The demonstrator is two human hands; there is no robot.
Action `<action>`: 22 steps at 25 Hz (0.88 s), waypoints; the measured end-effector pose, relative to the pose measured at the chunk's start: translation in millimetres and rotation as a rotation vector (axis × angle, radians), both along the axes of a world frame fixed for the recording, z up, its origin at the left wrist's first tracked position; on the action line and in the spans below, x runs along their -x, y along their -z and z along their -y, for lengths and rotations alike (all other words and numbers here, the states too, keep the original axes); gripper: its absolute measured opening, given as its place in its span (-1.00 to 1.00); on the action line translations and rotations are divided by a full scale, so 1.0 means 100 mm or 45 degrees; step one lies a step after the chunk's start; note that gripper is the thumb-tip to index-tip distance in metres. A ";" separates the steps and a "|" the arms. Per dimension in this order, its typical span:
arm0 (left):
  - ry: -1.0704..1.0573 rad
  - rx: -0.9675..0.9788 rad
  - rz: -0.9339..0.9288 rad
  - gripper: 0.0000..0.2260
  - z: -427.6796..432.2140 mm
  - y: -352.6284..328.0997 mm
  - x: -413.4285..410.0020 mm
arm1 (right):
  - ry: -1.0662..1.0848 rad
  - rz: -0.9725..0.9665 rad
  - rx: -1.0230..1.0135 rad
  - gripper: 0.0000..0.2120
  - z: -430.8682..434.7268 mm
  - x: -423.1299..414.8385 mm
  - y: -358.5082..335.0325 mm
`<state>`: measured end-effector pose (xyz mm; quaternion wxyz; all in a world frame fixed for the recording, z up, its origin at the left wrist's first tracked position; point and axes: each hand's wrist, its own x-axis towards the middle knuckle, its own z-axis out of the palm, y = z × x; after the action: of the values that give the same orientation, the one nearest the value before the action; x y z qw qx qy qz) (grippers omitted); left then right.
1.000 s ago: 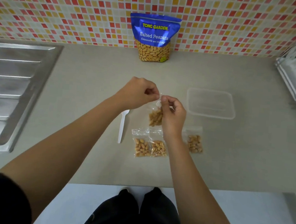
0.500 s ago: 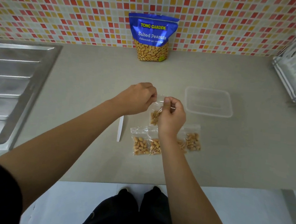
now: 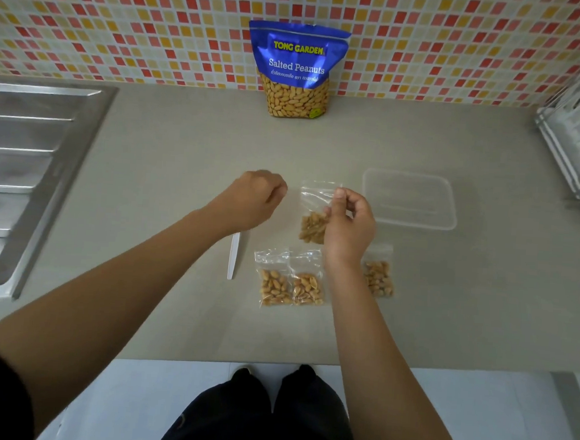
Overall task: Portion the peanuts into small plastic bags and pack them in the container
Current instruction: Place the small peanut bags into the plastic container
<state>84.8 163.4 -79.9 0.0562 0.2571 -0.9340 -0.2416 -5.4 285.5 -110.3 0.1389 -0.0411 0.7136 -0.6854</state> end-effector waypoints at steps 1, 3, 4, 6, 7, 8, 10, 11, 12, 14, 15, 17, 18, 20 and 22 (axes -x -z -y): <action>-0.153 -0.332 -0.091 -0.73 -0.13 0.05 -0.02 | -0.038 0.062 0.016 -0.92 0.01 0.03 0.00; -0.377 -0.880 -0.287 -0.73 -0.42 0.17 -0.04 | -0.131 0.240 0.054 -0.93 0.02 0.05 0.02; -0.439 -0.953 -0.338 -0.71 -0.51 0.22 -0.06 | -0.193 0.315 0.044 -0.94 0.01 0.06 0.04; -0.596 -1.014 -0.352 -0.65 -0.65 0.32 -0.11 | -0.359 0.285 -0.119 -0.97 -0.09 0.09 0.11; -0.682 -1.049 -0.337 -0.63 -0.70 0.36 -0.14 | -0.472 0.147 -0.285 -0.97 -0.18 0.12 0.16; -0.743 -1.058 -0.294 -0.62 -0.76 0.41 -0.17 | -0.591 -0.031 -0.472 -0.97 -0.26 0.15 0.22; -0.752 -0.905 -0.145 -0.65 -0.89 0.51 -0.23 | -0.756 -0.317 -0.756 -0.94 -0.39 0.15 0.33; -0.695 -0.785 -0.077 -0.69 -0.97 0.57 -0.26 | -0.790 -0.387 -0.835 -0.92 -0.43 0.14 0.38; -0.636 -0.667 -0.032 -0.73 -1.04 0.62 -0.29 | -0.805 -0.428 -0.901 -0.91 -0.44 0.11 0.42; -0.553 -0.453 0.028 -0.78 -1.13 0.69 -0.30 | -0.836 -0.477 -1.020 -0.89 -0.46 0.06 0.49; -0.520 -0.363 0.051 -0.78 -1.14 0.71 -0.31 | -0.847 -0.492 -1.047 -0.87 -0.47 0.04 0.50; -0.482 -0.264 0.066 -0.76 -1.12 0.69 -0.28 | -0.793 -0.514 -1.001 -0.78 -0.50 0.07 0.46; -0.489 -0.240 0.035 -0.76 -1.09 0.64 -0.24 | -0.726 -0.547 -0.943 -0.77 -0.52 0.13 0.41; -0.542 -0.175 -0.068 -0.78 -0.98 0.51 -0.12 | -0.536 -0.683 -0.804 -0.80 -0.57 0.33 0.30; -0.577 -0.127 -0.141 -0.81 -0.84 0.39 0.08 | -0.337 -0.820 -0.658 -0.84 -0.63 0.64 0.21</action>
<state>77.1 247.1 -119.4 0.1473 0.4489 -0.8348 -0.2825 -69.8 348.9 -131.3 0.0013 -0.3079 0.8573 -0.4127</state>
